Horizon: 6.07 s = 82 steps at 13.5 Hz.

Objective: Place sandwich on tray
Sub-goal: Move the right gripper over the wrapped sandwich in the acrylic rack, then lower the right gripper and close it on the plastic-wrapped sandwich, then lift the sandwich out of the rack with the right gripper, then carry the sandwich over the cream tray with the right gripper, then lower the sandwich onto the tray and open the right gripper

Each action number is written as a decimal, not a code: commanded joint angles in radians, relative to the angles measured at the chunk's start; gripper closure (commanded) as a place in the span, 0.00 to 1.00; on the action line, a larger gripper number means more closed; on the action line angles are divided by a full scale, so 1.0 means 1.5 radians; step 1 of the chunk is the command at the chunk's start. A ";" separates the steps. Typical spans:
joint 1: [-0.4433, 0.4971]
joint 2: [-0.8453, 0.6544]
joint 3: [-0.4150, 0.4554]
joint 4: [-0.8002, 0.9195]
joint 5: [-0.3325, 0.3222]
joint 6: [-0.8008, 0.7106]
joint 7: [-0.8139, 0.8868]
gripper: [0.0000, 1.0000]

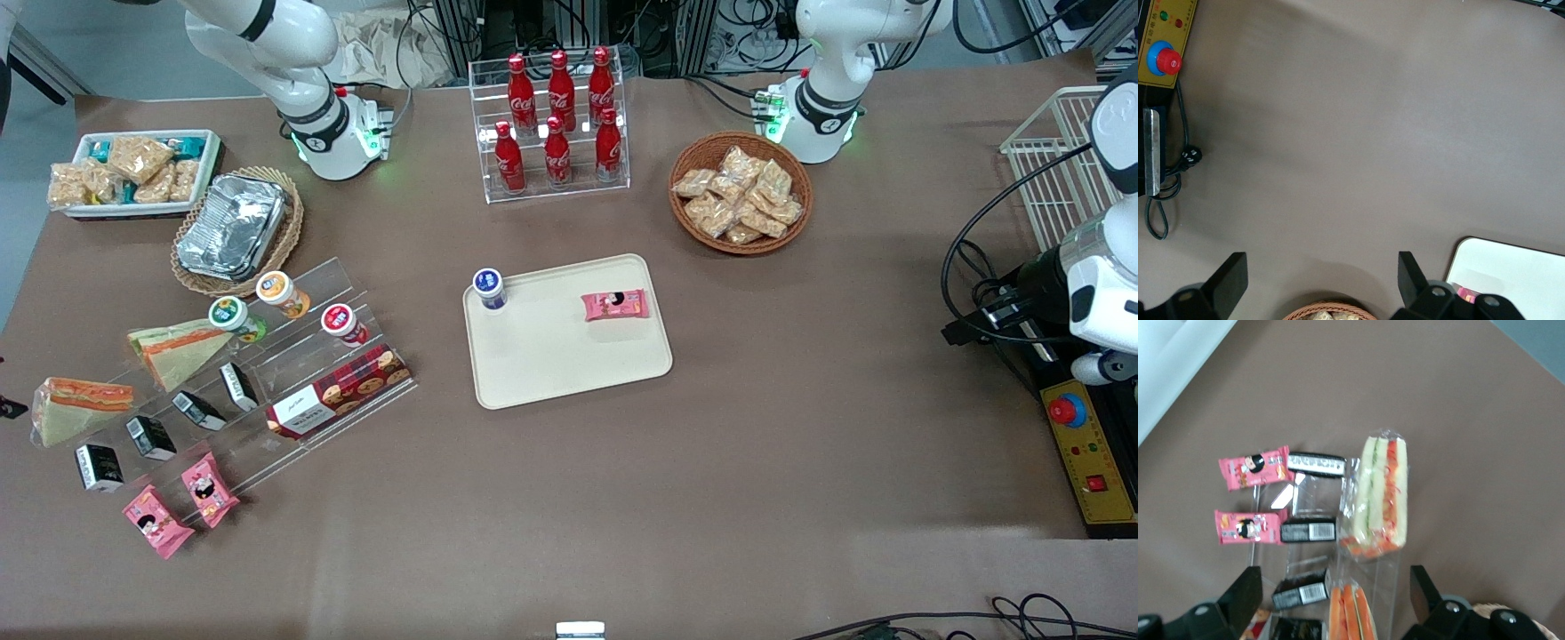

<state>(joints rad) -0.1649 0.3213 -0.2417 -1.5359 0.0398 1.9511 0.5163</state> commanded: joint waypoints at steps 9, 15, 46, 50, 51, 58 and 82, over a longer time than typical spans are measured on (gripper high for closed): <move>-0.038 0.095 0.001 0.015 0.052 0.098 -0.006 0.01; -0.060 0.129 0.001 0.012 0.101 0.105 -0.079 0.15; 0.018 0.065 0.005 0.172 0.107 -0.165 -0.043 1.00; 0.135 0.025 0.006 0.172 0.105 -0.227 0.150 1.00; 0.172 0.019 0.006 0.172 0.105 -0.240 0.213 1.00; 0.415 0.008 0.017 0.150 0.105 -0.227 0.482 1.00; 0.716 0.242 0.016 -0.040 0.102 0.285 0.898 1.00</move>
<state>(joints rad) 0.8845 0.6541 -0.2042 -1.5989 0.1874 2.3305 1.8453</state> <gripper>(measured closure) 0.872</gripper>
